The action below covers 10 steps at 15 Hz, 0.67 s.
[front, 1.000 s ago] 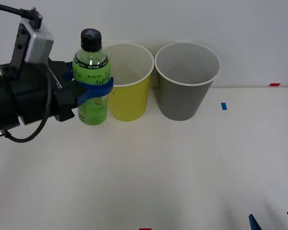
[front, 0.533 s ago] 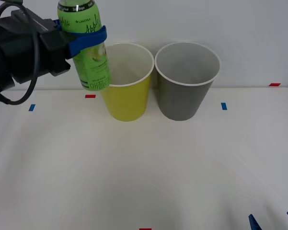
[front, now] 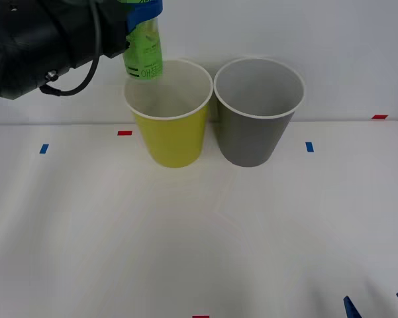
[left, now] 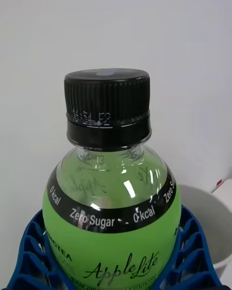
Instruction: Put cans in the gray bin and PET bottles in the light green bin.
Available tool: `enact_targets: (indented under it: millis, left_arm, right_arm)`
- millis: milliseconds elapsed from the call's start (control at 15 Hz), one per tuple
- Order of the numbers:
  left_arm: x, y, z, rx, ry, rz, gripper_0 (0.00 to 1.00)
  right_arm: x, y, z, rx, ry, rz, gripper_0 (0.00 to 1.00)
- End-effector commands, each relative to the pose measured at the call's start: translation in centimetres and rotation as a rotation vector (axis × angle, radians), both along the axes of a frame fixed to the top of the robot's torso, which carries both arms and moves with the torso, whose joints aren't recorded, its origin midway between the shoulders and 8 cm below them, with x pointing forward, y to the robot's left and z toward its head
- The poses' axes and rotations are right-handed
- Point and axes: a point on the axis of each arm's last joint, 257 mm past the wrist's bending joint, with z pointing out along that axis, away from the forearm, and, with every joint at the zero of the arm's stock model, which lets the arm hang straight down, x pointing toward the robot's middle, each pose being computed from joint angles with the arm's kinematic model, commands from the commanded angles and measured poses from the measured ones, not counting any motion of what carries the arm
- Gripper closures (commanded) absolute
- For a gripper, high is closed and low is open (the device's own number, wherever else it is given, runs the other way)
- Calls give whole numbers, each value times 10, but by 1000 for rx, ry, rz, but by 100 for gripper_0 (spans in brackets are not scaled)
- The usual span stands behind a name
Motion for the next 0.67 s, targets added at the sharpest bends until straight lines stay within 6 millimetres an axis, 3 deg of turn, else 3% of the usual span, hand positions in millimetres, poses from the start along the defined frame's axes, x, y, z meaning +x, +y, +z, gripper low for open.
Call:
enact_targets:
  millis: [67, 467, 667]
  left_arm:
    - [27, -13, -3, -30, -22, 4, 100]
    - [60, -29, -18, -41, -33, 14, 100]
    - [66, -34, -23, -42, -49, 16, 100]
  right_arm:
    - [0, 0, 0, 0, 0, 0, 0]
    - [0, 0, 0, 0, 0, 0, 0]
    - [0, 0, 0, 0, 0, 0, 0]
